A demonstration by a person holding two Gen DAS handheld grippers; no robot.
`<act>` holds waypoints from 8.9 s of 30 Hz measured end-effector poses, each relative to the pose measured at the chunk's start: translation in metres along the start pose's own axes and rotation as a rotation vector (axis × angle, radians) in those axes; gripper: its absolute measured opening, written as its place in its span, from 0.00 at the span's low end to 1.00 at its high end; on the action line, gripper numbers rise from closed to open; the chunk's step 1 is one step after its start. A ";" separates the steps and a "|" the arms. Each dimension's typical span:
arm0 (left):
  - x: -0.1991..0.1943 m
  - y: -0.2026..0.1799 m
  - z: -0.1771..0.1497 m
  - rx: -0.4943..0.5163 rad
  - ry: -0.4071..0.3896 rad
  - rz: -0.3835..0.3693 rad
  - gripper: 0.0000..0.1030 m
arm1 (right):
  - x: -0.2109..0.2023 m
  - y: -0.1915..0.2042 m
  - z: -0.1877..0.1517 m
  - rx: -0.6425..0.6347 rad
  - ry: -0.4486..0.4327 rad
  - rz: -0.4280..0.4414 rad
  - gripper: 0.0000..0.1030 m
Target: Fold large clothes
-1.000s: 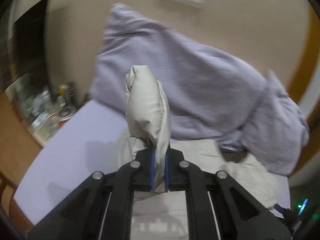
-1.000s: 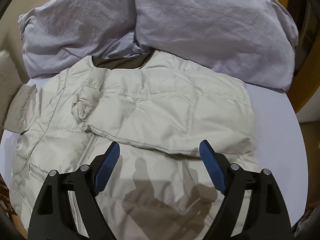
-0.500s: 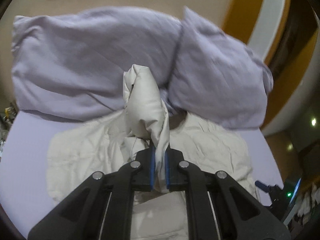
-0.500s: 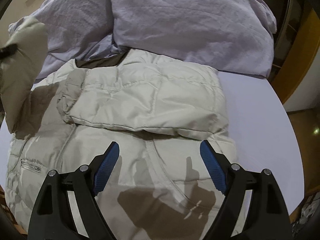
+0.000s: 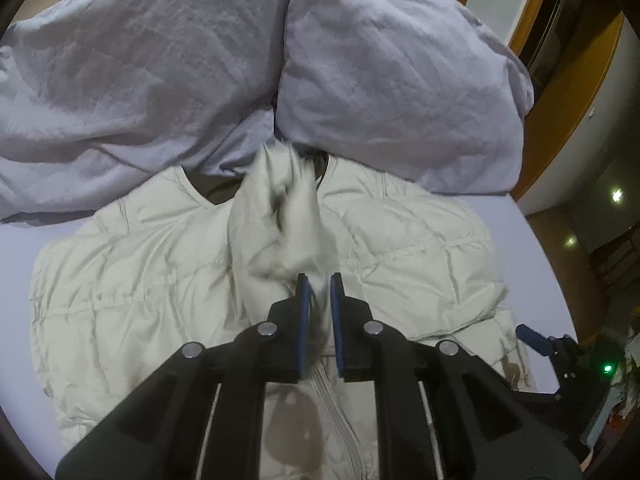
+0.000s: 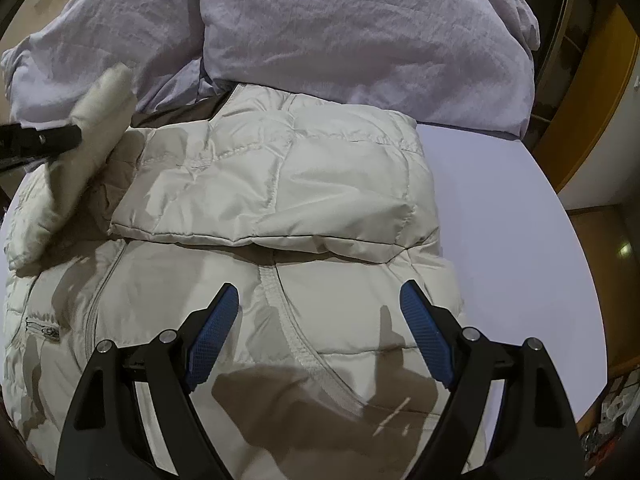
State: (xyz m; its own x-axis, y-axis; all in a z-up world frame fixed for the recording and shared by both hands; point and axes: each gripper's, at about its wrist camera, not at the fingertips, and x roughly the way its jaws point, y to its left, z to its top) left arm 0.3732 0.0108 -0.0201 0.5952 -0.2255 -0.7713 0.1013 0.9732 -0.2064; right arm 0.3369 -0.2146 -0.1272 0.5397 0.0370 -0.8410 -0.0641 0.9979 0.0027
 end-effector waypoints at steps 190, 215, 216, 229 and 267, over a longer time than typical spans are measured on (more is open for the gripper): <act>0.078 0.180 0.057 -0.242 -0.132 0.504 0.76 | 0.122 0.072 0.154 -0.073 -0.177 0.056 0.81; 0.036 0.149 0.063 -0.245 -0.169 0.421 0.78 | 0.068 0.068 0.187 -0.021 -0.187 0.142 0.83; 0.033 0.143 0.065 -0.240 -0.178 0.410 0.78 | 0.064 0.071 0.189 -0.023 -0.190 0.150 0.83; 0.079 0.106 0.075 -0.187 -0.153 0.441 0.83 | 0.095 0.119 0.181 -0.077 -0.153 0.130 0.86; 0.146 0.132 0.078 -0.224 -0.108 0.445 0.90 | 0.135 0.143 0.183 -0.056 -0.107 0.130 0.93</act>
State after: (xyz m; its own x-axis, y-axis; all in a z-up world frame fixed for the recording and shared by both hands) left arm 0.5359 0.1098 -0.1132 0.6216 0.2260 -0.7500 -0.3474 0.9377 -0.0054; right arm 0.5546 -0.0570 -0.1415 0.6098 0.1735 -0.7733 -0.1837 0.9801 0.0750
